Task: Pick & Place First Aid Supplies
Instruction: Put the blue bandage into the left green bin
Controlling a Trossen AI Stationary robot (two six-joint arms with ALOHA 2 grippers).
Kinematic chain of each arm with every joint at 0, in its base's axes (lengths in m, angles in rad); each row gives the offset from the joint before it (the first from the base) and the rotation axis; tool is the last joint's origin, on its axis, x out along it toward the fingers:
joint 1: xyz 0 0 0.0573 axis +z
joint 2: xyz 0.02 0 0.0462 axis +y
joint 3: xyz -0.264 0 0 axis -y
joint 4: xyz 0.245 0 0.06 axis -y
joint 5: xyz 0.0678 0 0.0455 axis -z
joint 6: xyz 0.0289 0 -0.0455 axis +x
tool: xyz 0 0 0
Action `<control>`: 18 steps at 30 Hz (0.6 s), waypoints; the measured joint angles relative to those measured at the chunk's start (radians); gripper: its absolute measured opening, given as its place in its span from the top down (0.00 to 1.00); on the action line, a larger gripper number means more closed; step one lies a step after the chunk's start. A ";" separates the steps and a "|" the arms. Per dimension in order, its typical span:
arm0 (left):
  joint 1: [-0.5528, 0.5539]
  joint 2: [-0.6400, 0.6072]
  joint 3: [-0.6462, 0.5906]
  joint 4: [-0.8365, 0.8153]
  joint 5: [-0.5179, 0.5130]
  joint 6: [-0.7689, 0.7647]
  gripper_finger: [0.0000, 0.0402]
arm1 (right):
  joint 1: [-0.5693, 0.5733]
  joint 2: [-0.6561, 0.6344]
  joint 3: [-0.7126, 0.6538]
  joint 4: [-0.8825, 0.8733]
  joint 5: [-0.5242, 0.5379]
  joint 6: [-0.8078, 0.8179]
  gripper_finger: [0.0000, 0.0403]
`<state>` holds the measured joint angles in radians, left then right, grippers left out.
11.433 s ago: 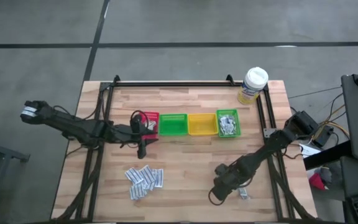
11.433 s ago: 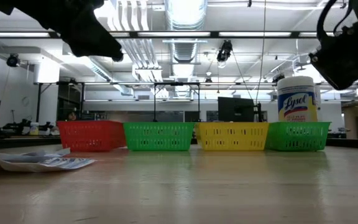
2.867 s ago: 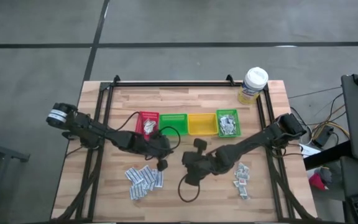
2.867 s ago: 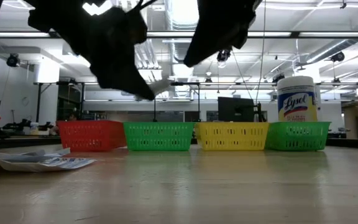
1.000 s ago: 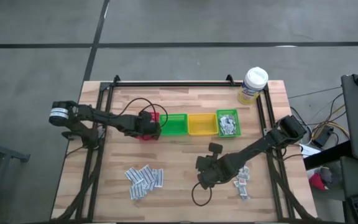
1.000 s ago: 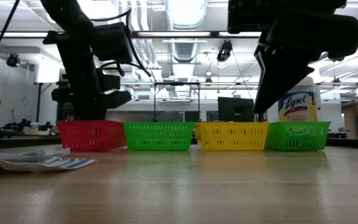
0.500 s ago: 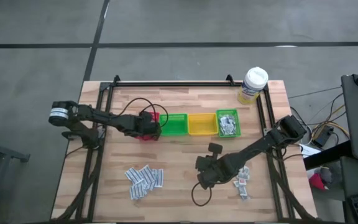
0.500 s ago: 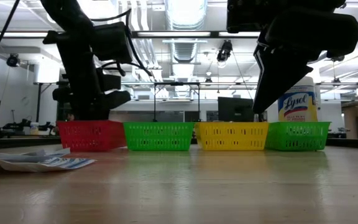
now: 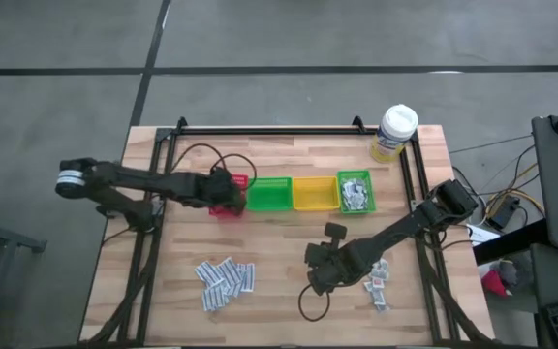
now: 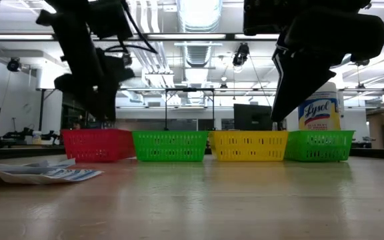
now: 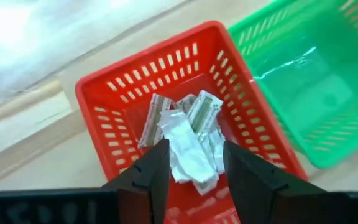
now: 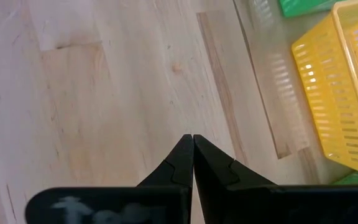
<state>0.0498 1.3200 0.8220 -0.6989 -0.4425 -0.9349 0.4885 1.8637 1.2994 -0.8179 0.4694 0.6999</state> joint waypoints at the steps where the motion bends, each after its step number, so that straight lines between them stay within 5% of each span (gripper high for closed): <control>1: 0.000 -0.019 0.000 -0.004 0.012 0.001 0.65 | 0.000 0.000 0.000 0.000 -0.003 0.000 0.98; 10: -0.050 -0.149 -0.008 -0.005 0.051 0.187 0.65 | 0.000 -0.004 0.000 -0.107 -0.072 0.117 0.98; 18: -0.160 -0.188 -0.011 -0.002 -0.137 0.345 0.65 | 0.000 -0.004 0.000 -0.287 -0.221 0.321 0.98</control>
<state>-0.1102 1.1318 0.8110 -0.7005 -0.5793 -0.5896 0.4889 1.8599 1.2999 -1.1052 0.2489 1.0208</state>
